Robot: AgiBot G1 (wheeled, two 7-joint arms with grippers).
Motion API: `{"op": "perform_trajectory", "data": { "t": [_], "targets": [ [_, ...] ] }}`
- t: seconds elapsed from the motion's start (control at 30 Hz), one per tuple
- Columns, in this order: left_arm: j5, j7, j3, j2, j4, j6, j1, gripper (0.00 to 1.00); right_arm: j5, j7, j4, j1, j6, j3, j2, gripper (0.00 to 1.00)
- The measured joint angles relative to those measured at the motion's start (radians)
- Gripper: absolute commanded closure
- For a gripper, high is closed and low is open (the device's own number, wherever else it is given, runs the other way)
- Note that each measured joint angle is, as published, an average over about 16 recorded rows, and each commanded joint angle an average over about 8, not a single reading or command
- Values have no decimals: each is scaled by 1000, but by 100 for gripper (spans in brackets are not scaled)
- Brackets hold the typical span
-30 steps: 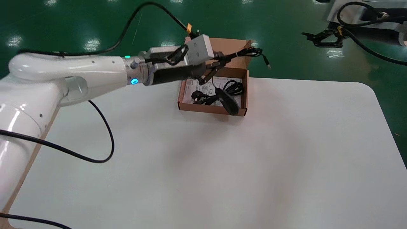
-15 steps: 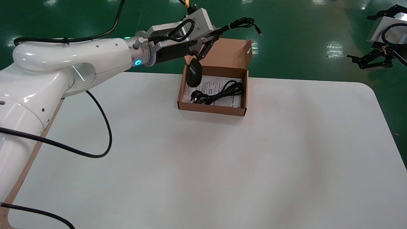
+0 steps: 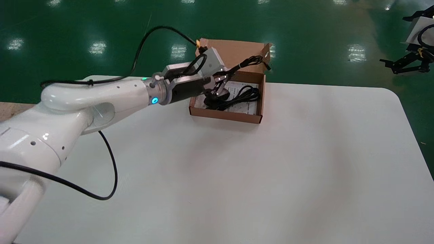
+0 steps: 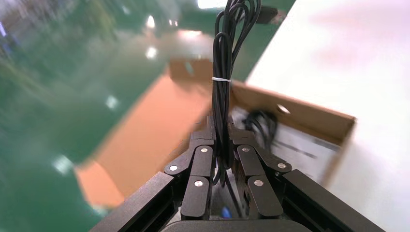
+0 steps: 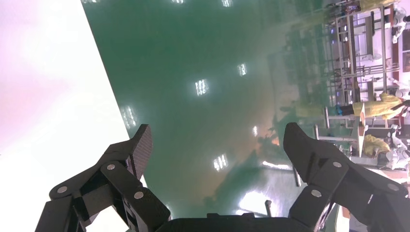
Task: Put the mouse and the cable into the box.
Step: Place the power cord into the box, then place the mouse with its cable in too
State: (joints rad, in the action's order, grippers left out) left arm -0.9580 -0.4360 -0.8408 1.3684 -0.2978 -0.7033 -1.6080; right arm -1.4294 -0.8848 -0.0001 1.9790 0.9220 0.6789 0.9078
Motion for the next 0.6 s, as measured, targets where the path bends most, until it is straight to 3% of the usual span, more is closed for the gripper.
{"op": "perform_trajectory", "data": {
  "t": [0.1,0.37,0.6],
  "targets": [
    [34,70,-17,-1,14,12,23,98,-6,0,0,6,14,4,-9,0],
    [96,227,-54,-3,39,31,53,0,-19,-4,3,18,64,13,-32,0],
    [99,267,-78,-4,38,30,51,0,-22,-9,4,22,87,15,-44,0]
  ]
}}
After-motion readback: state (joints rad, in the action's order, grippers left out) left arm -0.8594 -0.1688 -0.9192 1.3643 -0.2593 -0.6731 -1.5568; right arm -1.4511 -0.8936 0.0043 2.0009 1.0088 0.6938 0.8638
